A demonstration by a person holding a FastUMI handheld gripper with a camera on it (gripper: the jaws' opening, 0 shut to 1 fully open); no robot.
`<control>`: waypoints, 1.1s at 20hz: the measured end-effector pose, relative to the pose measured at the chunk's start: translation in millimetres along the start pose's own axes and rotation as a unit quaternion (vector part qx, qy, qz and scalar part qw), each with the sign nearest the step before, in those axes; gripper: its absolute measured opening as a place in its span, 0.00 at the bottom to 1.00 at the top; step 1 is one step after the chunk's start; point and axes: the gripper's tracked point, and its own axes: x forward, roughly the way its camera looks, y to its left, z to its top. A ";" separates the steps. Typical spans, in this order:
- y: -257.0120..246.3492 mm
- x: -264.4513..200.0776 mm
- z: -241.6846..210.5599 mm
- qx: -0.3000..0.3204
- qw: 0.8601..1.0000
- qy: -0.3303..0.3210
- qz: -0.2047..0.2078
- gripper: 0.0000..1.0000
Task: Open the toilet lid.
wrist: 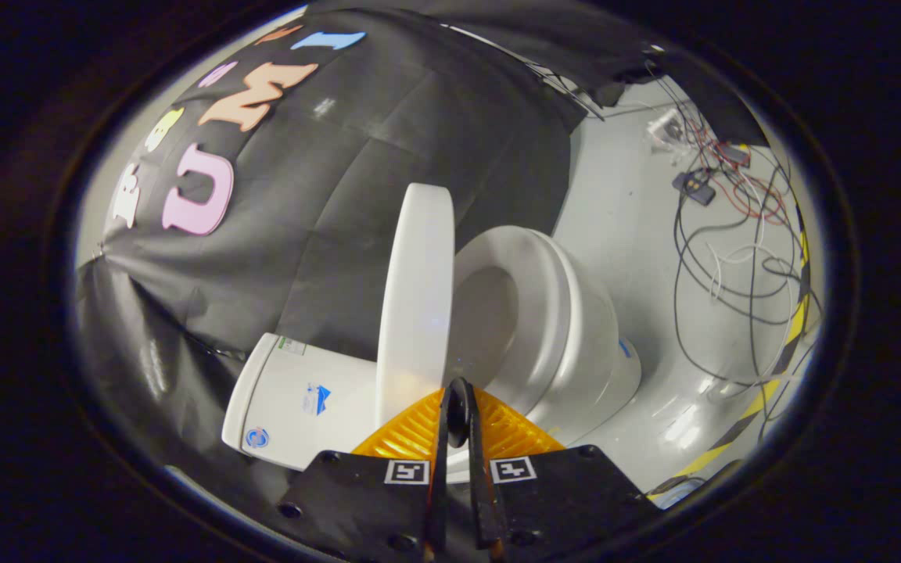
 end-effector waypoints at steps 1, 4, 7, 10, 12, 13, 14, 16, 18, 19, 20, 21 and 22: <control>-1.7 -39.3 19.3 -0.013 1.000 0.008 -0.020 0.03; -3.9 -37.8 19.2 0.008 0.999 -0.001 -0.036 0.03; -3.4 -38.1 16.9 0.007 0.999 0.002 -0.035 0.03; 15.9 -44.8 22.5 -0.009 1.000 0.001 -0.020 0.03; 34.4 -51.3 23.9 -0.032 0.999 0.000 -0.008 0.01; 46.2 -55.7 24.7 -0.045 0.999 -0.001 0.001 0.01; 58.0 -59.9 24.8 -0.057 0.998 0.001 0.008 0.01; 79.9 -65.0 24.1 -0.090 0.996 -0.001 0.012 0.01; 91.3 -68.1 26.4 -0.109 0.994 0.007 0.009 0.01; 96.9 -67.1 28.7 -0.110 0.994 0.010 0.006 0.01; 101.3 -67.1 30.2 -0.117 0.993 0.012 0.003 0.01; 104.7 -68.0 28.4 -0.131 0.991 0.016 0.001 0.01; 106.6 -68.9 28.7 -0.142 0.990 0.010 -0.002 0.01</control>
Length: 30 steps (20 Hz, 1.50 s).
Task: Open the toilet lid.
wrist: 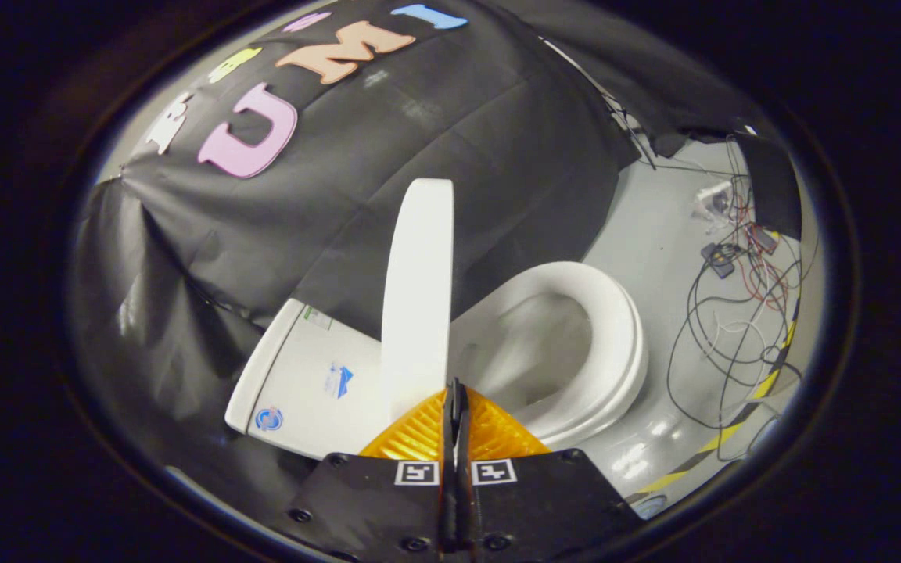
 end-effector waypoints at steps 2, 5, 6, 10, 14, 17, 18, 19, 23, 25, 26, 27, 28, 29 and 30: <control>4.6 -0.5 2.7 -0.009 1.000 -0.010 -0.001 0.01; 14.0 -3.5 1.3 -0.019 1.000 -0.022 -0.006 0.01; 16.3 -3.4 1.9 -0.024 0.999 -0.032 -0.010 0.01; 26.5 -4.2 4.1 -0.028 0.998 -0.047 -0.014 0.01; 44.9 -7.0 6.2 -0.060 0.996 -0.061 -0.017 0.01; 50.9 -9.0 5.7 -0.080 0.994 -0.070 -0.014 0.01; 55.3 -10.6 5.6 -0.075 0.995 -0.073 -0.009 0.01; 57.3 -7.3 5.9 -0.074 0.994 -0.077 -0.010 0.01; 67.5 -10.2 6.6 -0.105 0.991 -0.079 -0.017 0.03; 74.1 -10.6 7.0 -0.115 0.990 -0.079 -0.014 0.03; 78.0 -10.3 7.0 -0.119 0.989 -0.081 -0.012 0.03; 80.8 -10.4 6.9 -0.124 0.989 -0.080 -0.011 0.03; 84.1 -10.9 7.8 -0.129 0.988 -0.082 -0.010 0.03; 87.0 -11.1 7.3 -0.135 0.988 -0.082 -0.008 0.03; 89.3 -10.9 8.5 -0.138 0.987 -0.082 -0.007 0.03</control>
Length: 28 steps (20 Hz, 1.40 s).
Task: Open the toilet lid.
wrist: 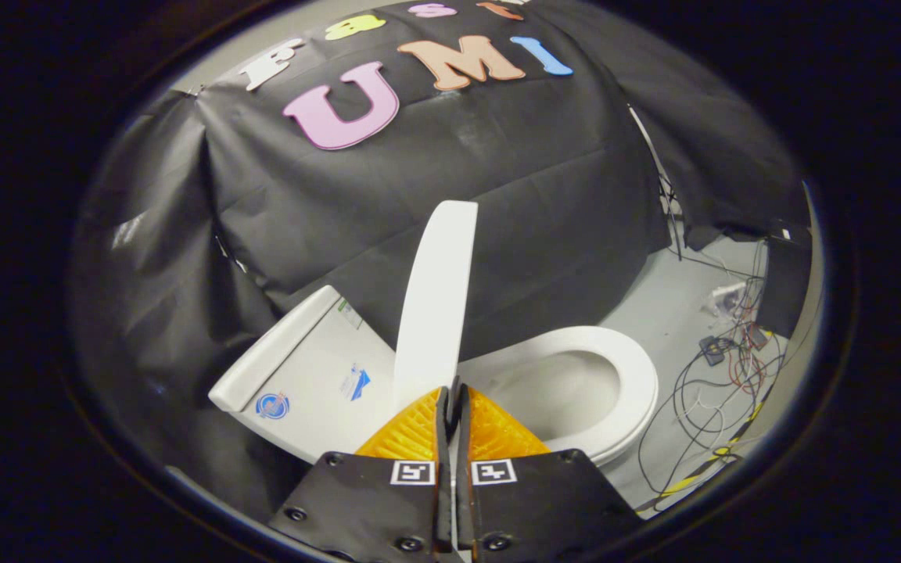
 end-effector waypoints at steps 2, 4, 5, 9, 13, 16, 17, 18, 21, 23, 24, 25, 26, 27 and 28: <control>5.9 0.4 1.1 -0.001 1.000 0.000 0.004 0.03; 10.8 0.4 2.0 -0.011 1.000 -0.002 0.004 0.03; 14.1 0.3 2.4 -0.019 1.000 -0.003 0.004 0.03; 31.9 -0.1 5.0 -0.043 0.999 -0.007 0.010 0.03; 46.6 0.3 7.4 -0.054 0.998 -0.011 0.020 0.03; 58.4 1.5 7.4 -0.060 0.998 -0.015 0.029 0.03; 62.7 2.5 6.6 -0.063 0.997 -0.015 0.031 0.03; 66.9 2.2 7.8 -0.067 0.997 -0.016 0.035 0.03; 77.8 2.7 7.8 -0.071 0.996 -0.016 0.044 0.03; 85.0 3.5 5.9 -0.072 0.996 -0.017 0.049 0.03; 88.6 3.9 5.8 -0.072 0.996 -0.017 0.051 0.03; 92.4 4.2 5.3 -0.074 0.996 -0.018 0.053 0.03; 95.7 4.6 4.7 -0.076 0.995 -0.018 0.053 0.03; 99.9 5.1 2.7 -0.080 0.995 -0.017 0.054 0.03; 102.7 5.2 2.8 -0.081 0.995 -0.016 0.054 0.03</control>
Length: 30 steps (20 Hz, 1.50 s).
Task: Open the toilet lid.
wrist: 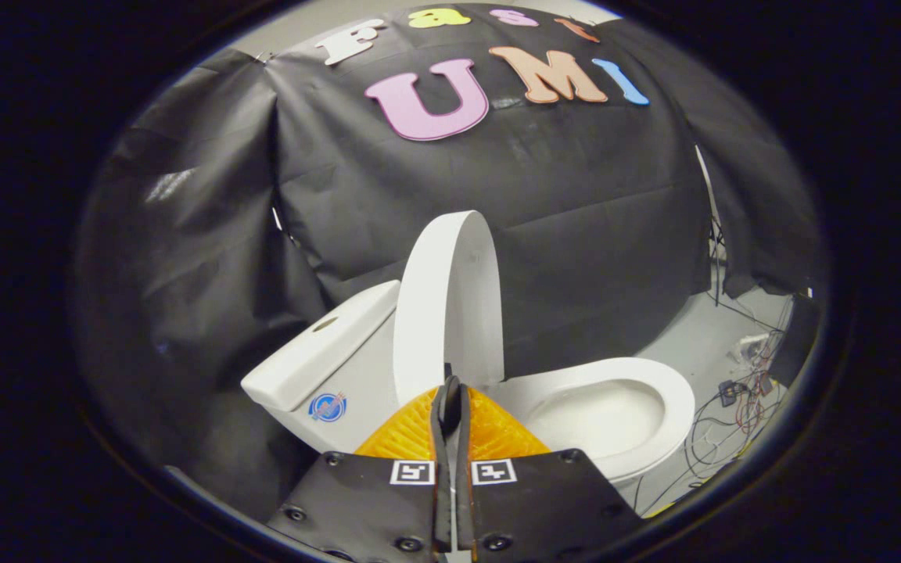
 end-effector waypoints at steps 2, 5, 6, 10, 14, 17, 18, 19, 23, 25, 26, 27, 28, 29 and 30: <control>6.0 0.6 0.7 -0.003 1.000 0.000 0.001 0.03; 13.9 2.8 -0.7 -0.002 1.000 -0.002 0.005 0.03; 16.1 3.6 -0.7 0.001 1.000 -0.002 0.008 0.03; 25.1 6.7 -0.8 -0.009 1.000 -0.002 0.016 0.03; 37.2 9.9 -2.4 -0.023 0.999 -0.003 0.022 0.03; 44.9 11.4 -1.4 -0.035 0.999 -0.008 0.030 0.03; 46.9 13.2 -2.6 -0.032 0.999 -0.008 0.034 0.03; 51.2 14.4 -3.8 -0.030 0.999 -0.010 0.039 0.03; 63.7 20.7 -4.2 -0.030 0.997 -0.028 0.060 0.03; 72.6 23.7 -7.8 -0.040 0.997 -0.033 0.062 0.03; 75.7 24.6 -7.8 -0.048 0.996 -0.035 0.060 0.03; 79.5 25.7 -9.3 -0.058 0.996 -0.034 0.058 0.03; 81.6 25.1 -8.8 -0.073 0.995 -0.036 0.056 0.03; 82.5 25.7 -8.2 -0.087 0.994 -0.040 0.052 0.03; 82.0 26.3 -7.0 -0.093 0.993 -0.042 0.050 0.03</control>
